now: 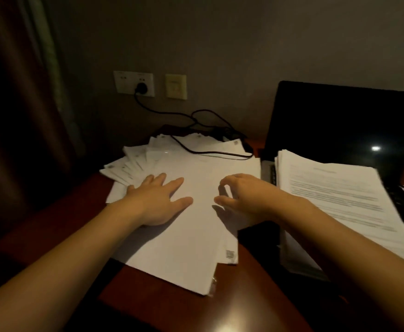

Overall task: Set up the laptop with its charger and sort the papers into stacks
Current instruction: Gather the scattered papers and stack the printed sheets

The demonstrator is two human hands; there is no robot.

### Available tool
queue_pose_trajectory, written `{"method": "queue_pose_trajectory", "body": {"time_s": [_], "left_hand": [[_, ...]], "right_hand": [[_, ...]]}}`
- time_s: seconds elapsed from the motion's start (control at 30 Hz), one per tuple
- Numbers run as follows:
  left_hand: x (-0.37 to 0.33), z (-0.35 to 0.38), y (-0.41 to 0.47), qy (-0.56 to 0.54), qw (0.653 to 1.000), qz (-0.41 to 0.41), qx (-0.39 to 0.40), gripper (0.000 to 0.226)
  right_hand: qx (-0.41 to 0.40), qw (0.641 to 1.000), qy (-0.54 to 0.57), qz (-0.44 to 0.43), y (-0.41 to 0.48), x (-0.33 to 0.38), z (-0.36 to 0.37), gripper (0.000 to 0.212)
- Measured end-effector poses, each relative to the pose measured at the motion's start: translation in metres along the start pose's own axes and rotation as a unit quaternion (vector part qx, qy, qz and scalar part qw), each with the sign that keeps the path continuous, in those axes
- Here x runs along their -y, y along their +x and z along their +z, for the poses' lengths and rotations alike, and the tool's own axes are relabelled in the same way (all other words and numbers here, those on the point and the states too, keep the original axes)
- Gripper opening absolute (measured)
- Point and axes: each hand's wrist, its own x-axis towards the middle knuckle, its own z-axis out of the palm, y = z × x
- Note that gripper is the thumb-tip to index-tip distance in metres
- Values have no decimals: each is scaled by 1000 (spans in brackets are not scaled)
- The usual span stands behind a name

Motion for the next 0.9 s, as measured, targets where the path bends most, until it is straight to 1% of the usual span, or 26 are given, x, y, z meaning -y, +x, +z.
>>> {"method": "queue_pose_trajectory", "body": {"time_s": [0.1, 0.2, 0.23, 0.3, 0.37, 0.47, 0.53, 0.57, 0.63, 0.73, 0.8, 0.9], "left_hand": [[3, 4, -23, 4, 1000, 1, -10, 77], [5, 11, -37, 21, 999, 8, -36, 78], [5, 11, -39, 20, 999, 14, -44, 79], [5, 9, -41, 10, 998, 33, -59, 80], [2, 7, -42, -12, 996, 56, -67, 79], [-2, 1, -36, -64, 992, 94, -50, 74], [4, -7, -25, -139, 985, 100, -39, 66], [9, -11, -19, -191, 977, 89, -39, 61], [20, -18, -8, -278, 958, 41, -61, 55], [33, -25, 5, -344, 935, -40, -81, 51], [35, -28, 12, -388, 915, -80, -74, 53], [35, -32, 17, -461, 875, -121, -82, 62]], "right_hand": [[32, 999, 33, 17, 9, 15, 7, 63], [26, 997, 64, 26, 7, 19, 11, 77], [9, 996, 77, 44, 6, 17, 12, 82], [-32, 990, 81, 108, 6, 11, 13, 92], [-45, 985, 63, 155, 7, 8, 13, 99], [-25, 982, 66, 174, 10, 9, 7, 99], [-17, 980, 84, 177, 13, 11, 0, 95], [-15, 979, 95, 180, 14, 10, -4, 95], [-9, 974, 115, 193, 15, 9, -10, 103], [5, 967, 143, 211, 19, 9, -14, 109], [2, 957, 181, 224, 21, 9, -14, 109], [-52, 931, 267, 243, 21, 3, -11, 110]]}}
